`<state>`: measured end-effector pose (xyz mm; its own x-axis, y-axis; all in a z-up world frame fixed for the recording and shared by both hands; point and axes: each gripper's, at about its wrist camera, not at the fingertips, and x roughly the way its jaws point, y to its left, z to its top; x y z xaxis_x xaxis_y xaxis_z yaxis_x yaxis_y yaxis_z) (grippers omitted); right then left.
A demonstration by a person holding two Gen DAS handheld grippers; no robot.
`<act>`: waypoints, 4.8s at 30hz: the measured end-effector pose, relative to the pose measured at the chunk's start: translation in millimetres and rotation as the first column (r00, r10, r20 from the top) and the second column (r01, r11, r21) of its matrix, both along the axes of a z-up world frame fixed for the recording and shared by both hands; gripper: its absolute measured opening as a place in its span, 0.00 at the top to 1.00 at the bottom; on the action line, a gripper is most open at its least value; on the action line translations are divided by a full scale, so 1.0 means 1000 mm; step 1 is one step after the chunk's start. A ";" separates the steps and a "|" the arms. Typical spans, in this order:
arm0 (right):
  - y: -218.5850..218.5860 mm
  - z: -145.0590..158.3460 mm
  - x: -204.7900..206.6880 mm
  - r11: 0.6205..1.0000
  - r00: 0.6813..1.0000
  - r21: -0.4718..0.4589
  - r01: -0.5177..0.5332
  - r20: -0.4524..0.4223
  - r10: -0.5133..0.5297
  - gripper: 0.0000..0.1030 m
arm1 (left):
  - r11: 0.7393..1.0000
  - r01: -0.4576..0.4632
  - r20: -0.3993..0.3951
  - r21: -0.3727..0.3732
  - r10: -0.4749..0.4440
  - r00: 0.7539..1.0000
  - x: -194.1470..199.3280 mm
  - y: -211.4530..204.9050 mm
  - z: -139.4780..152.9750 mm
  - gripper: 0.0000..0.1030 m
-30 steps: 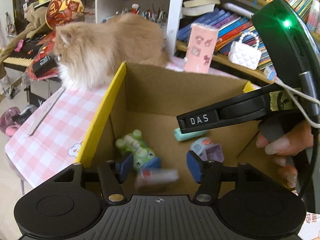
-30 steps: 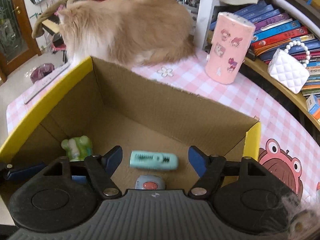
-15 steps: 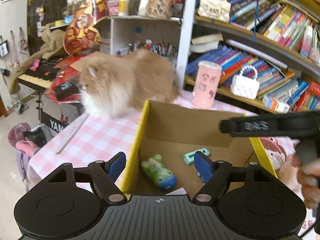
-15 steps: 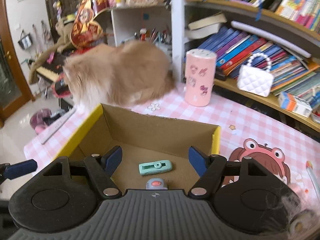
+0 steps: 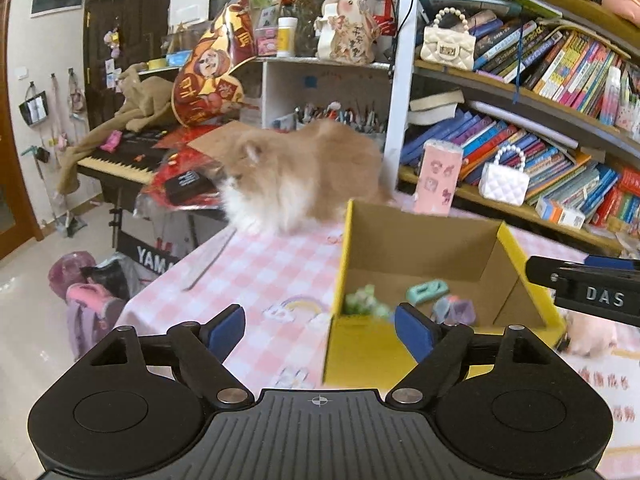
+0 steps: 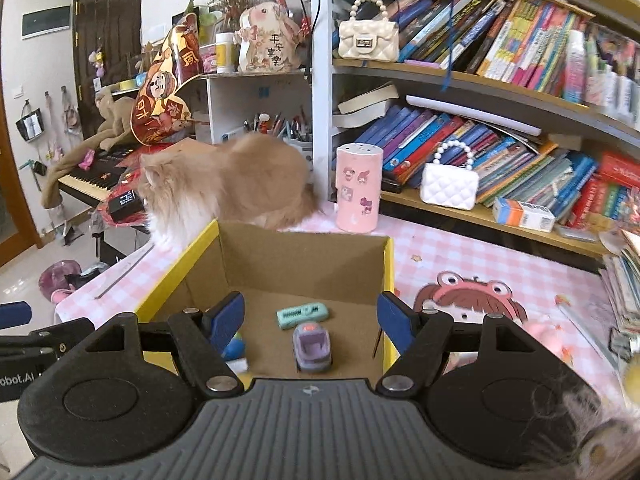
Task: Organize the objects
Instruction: 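Move both grippers back toward the pink pig plush, then grasp the pink pig plush with the left gripper while the right gripper grasps the pink chick toy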
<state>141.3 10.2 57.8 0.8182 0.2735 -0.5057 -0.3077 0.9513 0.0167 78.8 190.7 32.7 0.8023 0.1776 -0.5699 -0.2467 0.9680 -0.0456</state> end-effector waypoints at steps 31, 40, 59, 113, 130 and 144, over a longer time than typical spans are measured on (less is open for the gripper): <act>-0.033 -0.065 -0.158 0.958 0.960 -0.106 0.265 -0.065 -0.272 0.22 | 0.978 0.206 -0.131 -0.005 -0.205 0.970 -0.079 -0.042 -0.047 0.11; -0.068 -0.066 -0.168 0.915 0.914 -0.122 0.385 -0.086 -0.396 0.20 | 0.941 0.339 -0.141 -0.015 -0.338 0.931 -0.067 -0.081 -0.050 0.11; -0.167 -0.072 -0.137 0.867 0.860 -0.140 0.478 -0.123 -0.495 0.19 | 0.898 0.440 -0.189 -0.024 -0.436 0.880 -0.016 -0.186 -0.056 0.11; -0.340 -0.091 0.051 0.925 0.900 -0.022 0.379 -0.222 -0.374 0.21 | 0.950 0.312 -0.228 -0.008 -0.305 0.924 0.201 -0.348 -0.084 0.09; -0.341 -0.098 0.057 0.936 0.909 -0.006 0.352 -0.235 -0.344 0.20 | 0.936 0.329 -0.175 -0.127 -0.348 0.921 0.188 -0.339 -0.073 0.31; -0.300 -0.126 0.144 0.987 0.969 -0.015 0.163 -0.185 -0.162 0.19 | 0.938 0.244 -0.064 -0.245 -0.266 0.962 0.124 -0.282 -0.027 0.31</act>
<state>285.6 -290.0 -68.1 0.7437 0.1451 -0.6526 -0.1406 0.9883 0.0595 203.2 -91.3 5.2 0.7436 -0.1726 -0.6459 -0.0071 0.9640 -0.2657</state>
